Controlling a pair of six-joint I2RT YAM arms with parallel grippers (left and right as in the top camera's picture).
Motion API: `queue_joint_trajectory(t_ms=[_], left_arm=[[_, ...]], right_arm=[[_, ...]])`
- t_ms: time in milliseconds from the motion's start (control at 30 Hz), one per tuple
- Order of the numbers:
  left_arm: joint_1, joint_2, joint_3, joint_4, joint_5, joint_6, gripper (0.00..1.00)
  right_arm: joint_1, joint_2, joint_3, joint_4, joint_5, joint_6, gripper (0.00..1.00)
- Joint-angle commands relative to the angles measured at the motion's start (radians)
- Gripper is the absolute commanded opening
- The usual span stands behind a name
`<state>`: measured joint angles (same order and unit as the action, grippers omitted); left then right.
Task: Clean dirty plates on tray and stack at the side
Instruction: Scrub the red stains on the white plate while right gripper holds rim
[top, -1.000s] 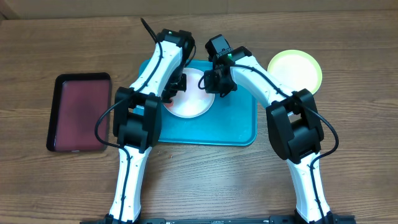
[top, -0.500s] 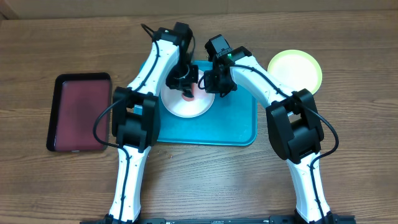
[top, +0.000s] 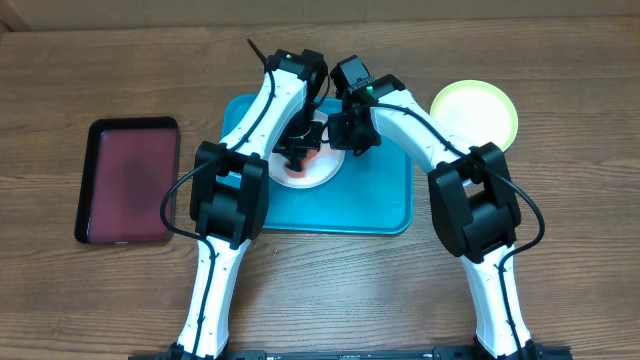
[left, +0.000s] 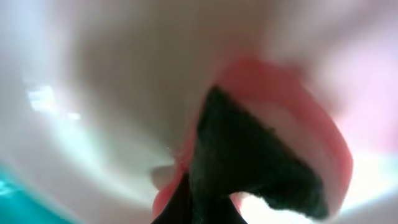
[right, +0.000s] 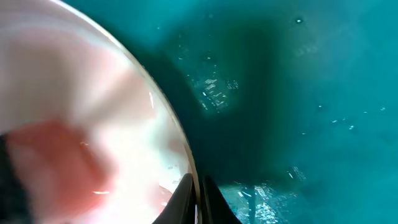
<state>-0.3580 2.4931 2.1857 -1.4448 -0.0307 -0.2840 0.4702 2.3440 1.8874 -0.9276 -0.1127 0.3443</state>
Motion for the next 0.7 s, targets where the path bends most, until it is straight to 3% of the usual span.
queue_joint_trajectory(t_ms=[0, 167, 500, 667], left_arm=[[0.055, 0.02, 0.002, 0.002, -0.32, -0.097, 0.04], [0.087, 0.019, 0.05, 0.046, -0.257, -0.131, 0.04], [0.076, 0.02, 0.048, 0.2, 0.261, -0.042, 0.04], [0.048, 0.02, 0.048, 0.193, 0.294, -0.041, 0.04]], right_arm=[[0.0, 0.008, -0.023, -0.001, 0.045, 0.008, 0.04], [0.0, 0.008, -0.023, 0.003, 0.044, 0.008, 0.04], [0.0, 0.008, -0.023, 0.0, 0.044, 0.008, 0.04], [0.0, 0.008, -0.023, 0.0, 0.044, 0.008, 0.04]])
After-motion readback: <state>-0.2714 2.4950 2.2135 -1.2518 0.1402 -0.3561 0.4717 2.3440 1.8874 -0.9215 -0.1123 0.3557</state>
